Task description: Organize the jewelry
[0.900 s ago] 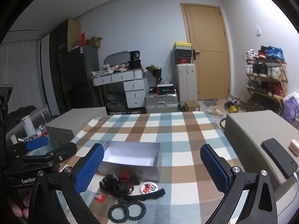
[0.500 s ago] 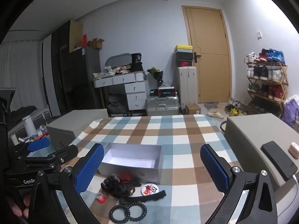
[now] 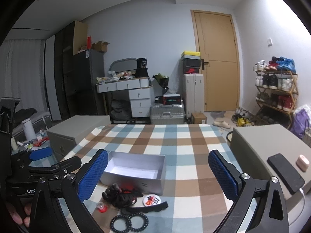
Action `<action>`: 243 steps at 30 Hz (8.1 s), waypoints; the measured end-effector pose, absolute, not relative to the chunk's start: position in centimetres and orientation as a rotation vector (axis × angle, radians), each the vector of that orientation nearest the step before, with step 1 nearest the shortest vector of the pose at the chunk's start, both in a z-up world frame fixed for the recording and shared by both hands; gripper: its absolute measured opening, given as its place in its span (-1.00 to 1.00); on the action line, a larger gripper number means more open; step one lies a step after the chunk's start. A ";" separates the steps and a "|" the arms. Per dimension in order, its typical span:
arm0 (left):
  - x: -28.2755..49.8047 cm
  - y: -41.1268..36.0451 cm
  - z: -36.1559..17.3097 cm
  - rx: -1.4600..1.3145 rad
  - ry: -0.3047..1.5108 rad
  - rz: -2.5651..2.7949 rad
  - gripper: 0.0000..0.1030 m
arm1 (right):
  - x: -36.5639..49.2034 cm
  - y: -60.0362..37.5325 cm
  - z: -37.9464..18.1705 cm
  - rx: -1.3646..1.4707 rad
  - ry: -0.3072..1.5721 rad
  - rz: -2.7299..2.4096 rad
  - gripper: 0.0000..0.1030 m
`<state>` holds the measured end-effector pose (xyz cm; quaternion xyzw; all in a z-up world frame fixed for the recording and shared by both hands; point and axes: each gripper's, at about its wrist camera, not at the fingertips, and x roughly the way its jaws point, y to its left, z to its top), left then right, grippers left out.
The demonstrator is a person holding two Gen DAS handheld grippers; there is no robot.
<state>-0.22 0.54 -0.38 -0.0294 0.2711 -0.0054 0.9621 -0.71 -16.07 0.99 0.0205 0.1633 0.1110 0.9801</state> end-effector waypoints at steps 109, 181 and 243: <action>2.5 4.4 -10.5 -0.099 0.967 -0.321 -0.74 | 4.5 -14.1 -8.8 0.115 0.657 0.472 1.00; 15.0 2.5 -7.9 -0.199 0.925 -0.403 -0.73 | 16.9 -12.2 -8.0 0.175 0.777 0.581 -0.07; 2.8 3.0 -3.2 -0.087 0.634 -0.223 0.78 | 2.2 -16.0 -2.6 0.155 0.515 0.468 1.00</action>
